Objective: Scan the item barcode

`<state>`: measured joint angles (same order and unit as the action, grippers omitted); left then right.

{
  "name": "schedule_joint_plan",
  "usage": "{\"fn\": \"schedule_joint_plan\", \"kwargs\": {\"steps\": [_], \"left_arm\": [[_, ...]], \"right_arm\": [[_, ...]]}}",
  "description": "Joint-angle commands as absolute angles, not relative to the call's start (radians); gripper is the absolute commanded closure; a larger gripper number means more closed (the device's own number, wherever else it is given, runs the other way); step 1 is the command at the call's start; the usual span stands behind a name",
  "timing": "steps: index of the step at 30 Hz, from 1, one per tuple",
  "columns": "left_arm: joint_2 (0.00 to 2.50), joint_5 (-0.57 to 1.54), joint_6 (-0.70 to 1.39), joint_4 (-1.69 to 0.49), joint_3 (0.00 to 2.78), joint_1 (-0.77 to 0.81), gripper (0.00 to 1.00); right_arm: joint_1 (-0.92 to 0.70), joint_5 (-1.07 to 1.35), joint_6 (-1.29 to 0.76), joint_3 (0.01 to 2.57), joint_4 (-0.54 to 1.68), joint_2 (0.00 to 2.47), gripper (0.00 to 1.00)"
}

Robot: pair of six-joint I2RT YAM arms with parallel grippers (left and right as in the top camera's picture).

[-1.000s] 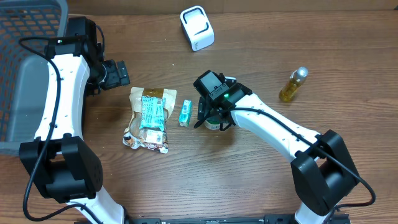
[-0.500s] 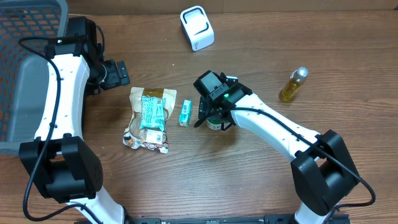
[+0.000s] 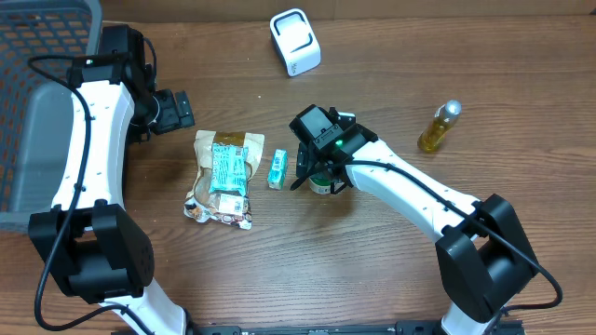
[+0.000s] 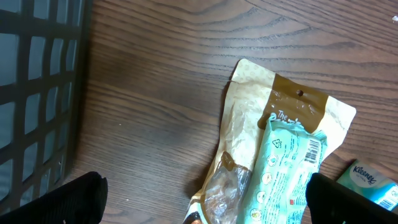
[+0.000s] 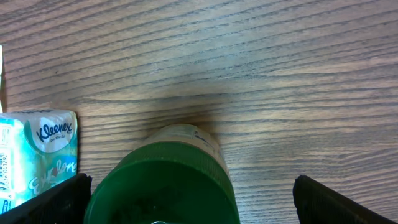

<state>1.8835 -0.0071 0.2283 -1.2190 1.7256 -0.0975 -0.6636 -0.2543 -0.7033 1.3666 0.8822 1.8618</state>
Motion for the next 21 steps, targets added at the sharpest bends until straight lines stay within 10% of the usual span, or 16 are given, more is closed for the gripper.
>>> {"fn": "schedule_joint_plan", "kwargs": {"steps": [1, 21], "left_arm": [[1.877, 0.000, 0.213, -1.218, 1.721, -0.091, 0.00], [1.877, 0.000, 0.213, -1.218, 1.721, -0.091, 0.00]], "right_arm": [[-0.667, -0.259, -0.707, 1.361, 0.876, 1.859, 0.00], [-0.667, -0.205, -0.707, 1.361, 0.875, 1.860, 0.20]]}}
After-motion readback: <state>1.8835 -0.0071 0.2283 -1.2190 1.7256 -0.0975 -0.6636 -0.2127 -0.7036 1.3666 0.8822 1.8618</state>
